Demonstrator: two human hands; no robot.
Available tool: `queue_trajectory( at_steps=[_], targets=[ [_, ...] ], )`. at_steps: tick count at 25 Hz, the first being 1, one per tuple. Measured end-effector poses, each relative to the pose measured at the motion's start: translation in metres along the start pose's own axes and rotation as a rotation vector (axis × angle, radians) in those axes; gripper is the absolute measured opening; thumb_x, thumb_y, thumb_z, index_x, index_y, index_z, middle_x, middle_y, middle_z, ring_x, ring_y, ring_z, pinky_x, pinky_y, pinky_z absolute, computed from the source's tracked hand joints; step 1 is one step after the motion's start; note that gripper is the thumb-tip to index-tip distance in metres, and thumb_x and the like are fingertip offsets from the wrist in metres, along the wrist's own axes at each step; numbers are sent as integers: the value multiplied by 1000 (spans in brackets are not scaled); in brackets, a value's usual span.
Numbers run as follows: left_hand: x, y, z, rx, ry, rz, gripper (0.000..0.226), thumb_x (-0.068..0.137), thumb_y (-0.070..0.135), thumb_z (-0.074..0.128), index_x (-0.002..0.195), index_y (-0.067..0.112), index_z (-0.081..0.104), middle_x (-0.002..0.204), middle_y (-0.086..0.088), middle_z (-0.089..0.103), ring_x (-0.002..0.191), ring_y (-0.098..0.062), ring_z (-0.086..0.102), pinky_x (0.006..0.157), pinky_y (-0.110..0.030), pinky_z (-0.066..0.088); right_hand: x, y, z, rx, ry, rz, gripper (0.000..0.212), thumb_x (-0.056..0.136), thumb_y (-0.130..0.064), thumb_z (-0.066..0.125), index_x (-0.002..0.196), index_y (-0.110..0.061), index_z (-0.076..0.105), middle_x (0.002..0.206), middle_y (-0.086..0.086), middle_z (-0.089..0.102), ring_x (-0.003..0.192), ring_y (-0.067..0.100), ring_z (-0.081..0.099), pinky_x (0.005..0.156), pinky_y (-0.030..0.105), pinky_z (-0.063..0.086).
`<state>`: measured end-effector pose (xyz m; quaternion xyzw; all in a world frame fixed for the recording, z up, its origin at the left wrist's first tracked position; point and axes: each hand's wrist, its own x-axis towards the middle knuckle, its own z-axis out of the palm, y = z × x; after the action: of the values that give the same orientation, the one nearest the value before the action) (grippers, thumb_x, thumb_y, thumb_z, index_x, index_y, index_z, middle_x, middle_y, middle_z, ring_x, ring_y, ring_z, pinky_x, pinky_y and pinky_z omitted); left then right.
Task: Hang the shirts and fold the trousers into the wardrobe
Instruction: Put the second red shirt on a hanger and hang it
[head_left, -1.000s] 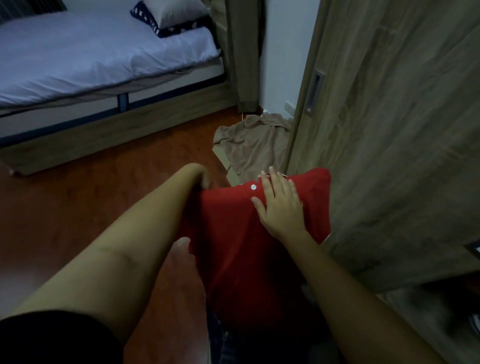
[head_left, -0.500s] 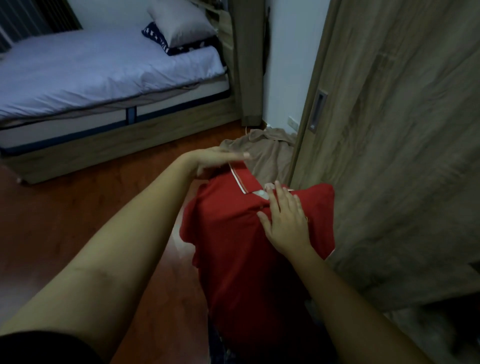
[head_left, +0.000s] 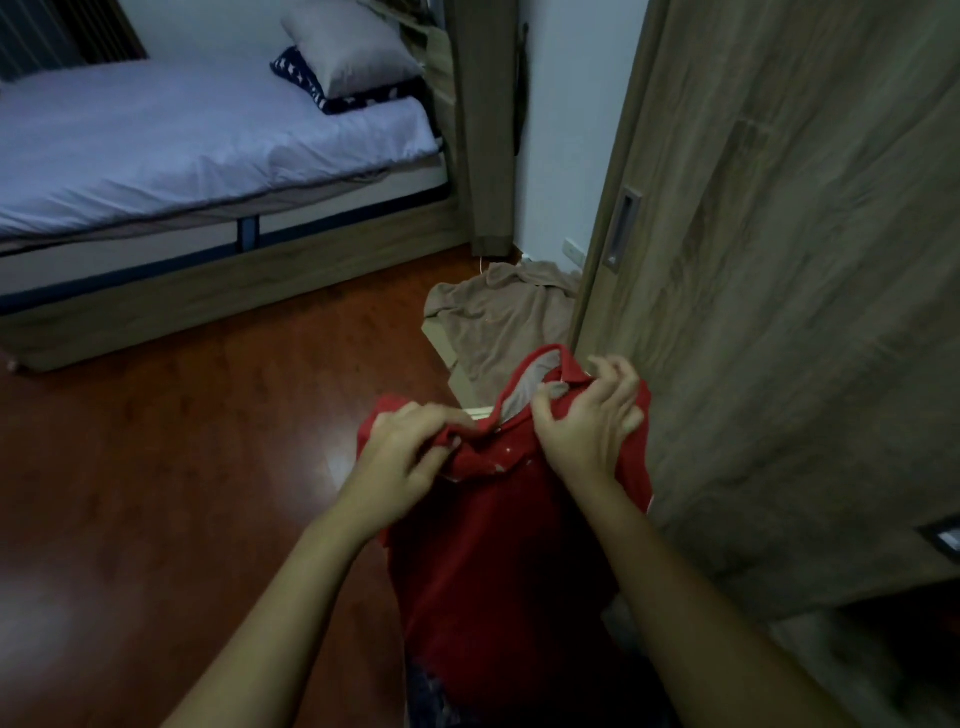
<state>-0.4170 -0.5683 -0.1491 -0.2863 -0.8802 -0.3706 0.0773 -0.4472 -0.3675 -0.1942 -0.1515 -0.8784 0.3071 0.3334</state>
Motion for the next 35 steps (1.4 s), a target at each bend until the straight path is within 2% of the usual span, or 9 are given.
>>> queue_trajectory(
  at_steps=[3,6,9,12,17,22,26,31,35],
  targets=[
    [-10,-1,7,84,11,46,32,79,19,44,104,36,54,107,23,55,90,2,45,80,-23,33,30,-13,-3,-254,-385,-50,80,70,-42,63,140,-33,25,146,-1,35,132,25,27,100,51,22],
    [-9,3,-6,69,103,55,32,80,15,45,103,34,56,105,20,57,91,-2,49,81,-22,36,56,-16,-12,-337,-581,67,62,76,-37,58,134,-36,38,127,-1,57,127,26,40,105,50,23],
    [-7,15,-20,-41,317,-76,28,88,8,56,109,26,62,103,24,58,96,9,53,85,-13,43,61,-20,-46,-31,-228,156,21,78,-16,58,96,-26,62,97,1,67,93,22,61,84,32,46],
    [2,33,-25,-26,482,-261,28,91,18,60,118,18,60,106,15,58,95,2,56,81,-8,43,43,-27,-96,136,14,-38,17,76,0,55,84,-15,57,87,-3,55,74,10,50,65,6,35],
    [1,99,-23,-98,426,-137,13,95,18,52,107,18,56,93,11,59,86,-4,59,77,-15,44,-6,-14,-186,214,149,-155,27,66,14,48,66,-6,68,112,-2,58,106,12,52,93,17,40],
    [-14,221,-10,-211,488,7,4,89,17,40,91,16,43,79,5,50,73,3,48,66,-7,34,-36,-22,-308,151,269,-92,37,71,11,46,79,-11,74,85,-2,64,84,14,63,77,1,37],
    [-36,316,-3,-199,620,256,26,90,33,53,95,8,50,81,0,50,69,-9,47,64,-11,32,-64,-23,-406,34,424,-116,17,78,-11,57,92,-15,65,94,-6,53,81,-3,45,74,7,35],
    [-61,383,42,-306,566,246,24,94,26,54,90,3,54,80,-5,54,75,-19,51,67,-19,30,-114,18,-476,-42,463,-66,8,86,-11,60,90,-13,67,89,-1,56,80,2,50,74,5,33],
    [-75,417,76,-252,392,171,41,94,38,52,66,10,41,52,2,41,56,-24,46,56,-28,21,-144,42,-523,-29,493,40,10,85,-14,62,90,-14,70,88,-2,60,83,13,60,69,1,33]
  ],
)
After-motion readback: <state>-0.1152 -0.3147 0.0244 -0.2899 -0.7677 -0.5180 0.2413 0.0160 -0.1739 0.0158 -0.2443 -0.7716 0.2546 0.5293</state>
